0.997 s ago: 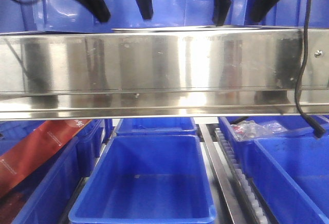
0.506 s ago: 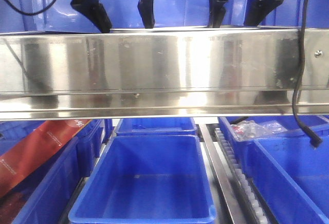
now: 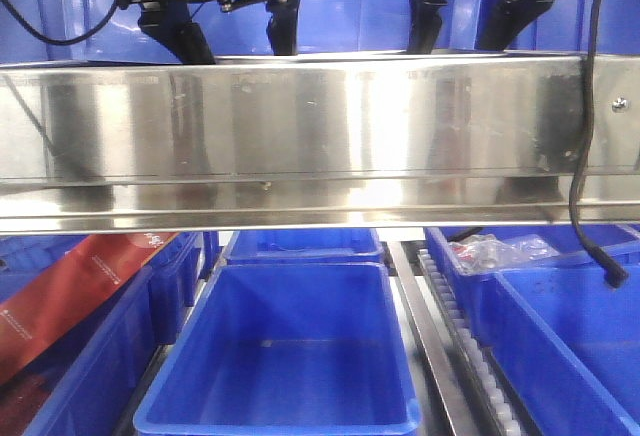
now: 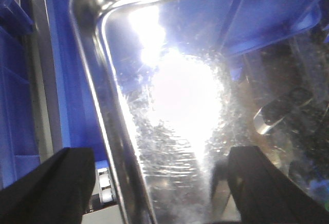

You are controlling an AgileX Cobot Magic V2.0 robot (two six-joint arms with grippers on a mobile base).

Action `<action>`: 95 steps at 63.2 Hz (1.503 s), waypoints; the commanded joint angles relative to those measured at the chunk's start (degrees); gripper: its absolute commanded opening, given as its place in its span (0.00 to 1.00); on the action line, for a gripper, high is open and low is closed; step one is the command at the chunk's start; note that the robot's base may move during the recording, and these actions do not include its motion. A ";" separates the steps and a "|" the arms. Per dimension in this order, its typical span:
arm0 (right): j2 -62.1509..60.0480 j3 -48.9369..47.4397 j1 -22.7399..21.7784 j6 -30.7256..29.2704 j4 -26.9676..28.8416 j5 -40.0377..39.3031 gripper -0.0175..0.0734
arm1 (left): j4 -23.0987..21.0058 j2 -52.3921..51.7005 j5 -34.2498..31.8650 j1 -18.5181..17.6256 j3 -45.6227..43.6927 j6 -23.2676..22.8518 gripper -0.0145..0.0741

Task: Stack silver trays without gaps
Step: 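Lift the tray with both grippers and pull it off the shelf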

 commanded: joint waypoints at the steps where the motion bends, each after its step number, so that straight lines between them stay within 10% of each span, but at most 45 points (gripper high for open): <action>1: -0.11 -0.47 -0.34 -0.04 -0.40 -1.35 0.59 | 0.13 -0.06 -0.08 0.38 -0.27 -0.31 0.65; 33: 1.06 -0.47 -2.32 0.35 0.31 -0.57 0.58 | 0.57 -0.06 -0.56 0.86 -0.27 -0.52 0.65; 50: 2.47 -0.47 -2.32 0.35 1.58 0.32 0.42 | 1.07 -0.06 -0.76 0.86 -0.27 -0.52 0.55; 61: 2.57 -0.47 -2.32 0.35 1.58 0.59 0.16 | 1.22 -0.06 -0.76 0.86 -0.27 -0.52 0.11; 95: -0.41 -0.47 -2.32 0.35 1.58 1.18 0.10 | 1.57 -0.83 0.12 0.86 -0.27 -0.52 0.18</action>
